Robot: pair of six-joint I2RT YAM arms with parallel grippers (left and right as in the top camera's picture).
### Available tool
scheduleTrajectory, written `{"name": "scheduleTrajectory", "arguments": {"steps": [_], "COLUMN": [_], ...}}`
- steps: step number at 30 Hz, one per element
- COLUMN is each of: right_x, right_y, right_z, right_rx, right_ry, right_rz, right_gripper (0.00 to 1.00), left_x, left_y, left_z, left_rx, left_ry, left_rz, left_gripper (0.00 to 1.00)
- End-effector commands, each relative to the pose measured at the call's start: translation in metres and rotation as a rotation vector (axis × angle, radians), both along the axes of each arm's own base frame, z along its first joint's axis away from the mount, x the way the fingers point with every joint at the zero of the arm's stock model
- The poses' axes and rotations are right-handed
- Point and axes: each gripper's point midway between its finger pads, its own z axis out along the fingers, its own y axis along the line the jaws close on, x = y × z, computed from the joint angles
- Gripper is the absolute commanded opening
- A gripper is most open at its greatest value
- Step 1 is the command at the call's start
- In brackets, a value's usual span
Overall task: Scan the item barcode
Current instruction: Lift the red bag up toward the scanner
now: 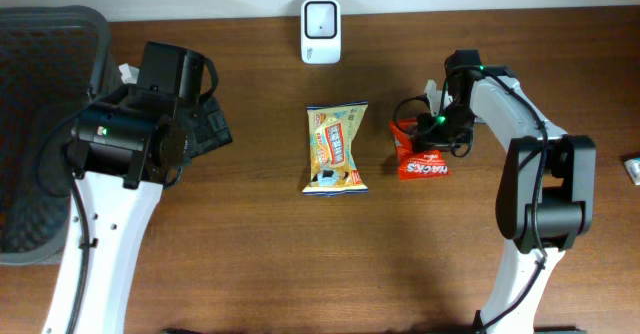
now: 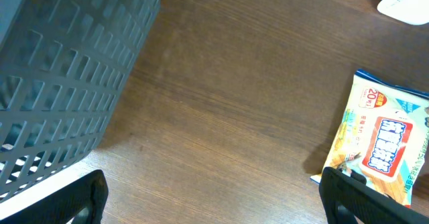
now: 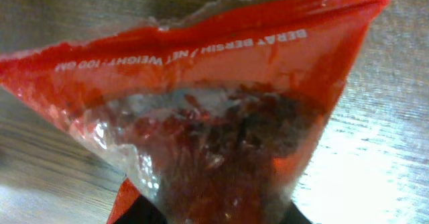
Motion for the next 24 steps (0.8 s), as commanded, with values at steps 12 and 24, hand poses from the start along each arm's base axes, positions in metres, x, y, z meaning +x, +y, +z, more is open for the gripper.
{"name": "scheduleTrajectory", "arguments": {"steps": [12, 24], "right_x": [-0.01, -0.006], "right_y": [0.105, 0.096], "right_z": [0.196, 0.239], "right_rx": [1.046, 1.198], "right_ry": [0.252, 0.838], "right_rz": [-0.199, -0.727], "right_gripper": [0.04, 0.04], "left_x": [-0.002, -0.002], "left_y": [0.002, 0.002], "left_z": [0.007, 0.007], "left_rx": [-0.005, -0.005], "left_ry": [-0.023, -0.023], "left_rz": [0.002, 0.002], "left_gripper": [0.99, 0.99]}}
